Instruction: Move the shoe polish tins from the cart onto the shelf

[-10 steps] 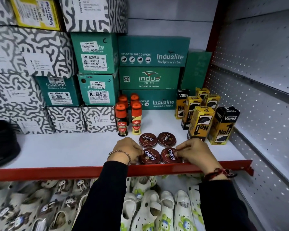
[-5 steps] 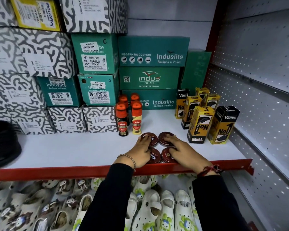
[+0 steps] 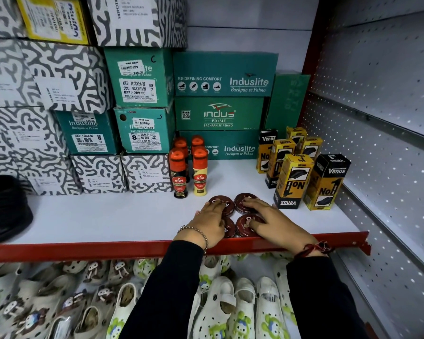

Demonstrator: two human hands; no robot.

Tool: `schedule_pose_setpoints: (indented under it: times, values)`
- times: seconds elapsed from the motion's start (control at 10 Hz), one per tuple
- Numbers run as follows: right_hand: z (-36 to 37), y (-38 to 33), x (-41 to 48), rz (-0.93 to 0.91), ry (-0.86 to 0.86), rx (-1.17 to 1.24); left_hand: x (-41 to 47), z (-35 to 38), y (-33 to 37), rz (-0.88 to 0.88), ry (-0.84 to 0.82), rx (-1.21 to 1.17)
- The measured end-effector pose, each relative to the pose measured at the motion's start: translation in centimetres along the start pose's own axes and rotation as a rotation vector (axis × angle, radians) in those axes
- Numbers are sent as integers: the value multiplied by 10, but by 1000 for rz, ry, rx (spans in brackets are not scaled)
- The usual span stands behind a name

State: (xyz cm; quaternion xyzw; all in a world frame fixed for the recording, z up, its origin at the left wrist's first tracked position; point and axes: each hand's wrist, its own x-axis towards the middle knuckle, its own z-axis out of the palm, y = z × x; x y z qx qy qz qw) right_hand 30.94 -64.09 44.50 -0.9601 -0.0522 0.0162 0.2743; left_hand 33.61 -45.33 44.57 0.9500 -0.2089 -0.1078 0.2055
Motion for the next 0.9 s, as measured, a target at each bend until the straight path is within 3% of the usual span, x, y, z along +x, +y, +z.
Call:
schedule_pose_setpoints:
  times: [0.5, 0.7, 0.8, 0.9]
  values:
    - [-6, -8, -5, -77, 75, -16, -3, -10, -2, 31, 80, 24]
    - [-39, -30, -9, -264, 436, 6, -12, -49, 11, 155, 383, 3]
    - [-82, -56, -3, -318, 661, -73, -14, -95, 38, 222, 727, 48]
    - [-110, -70, 1, -335, 739, -153, -14, -122, 51, 249, 891, 118]
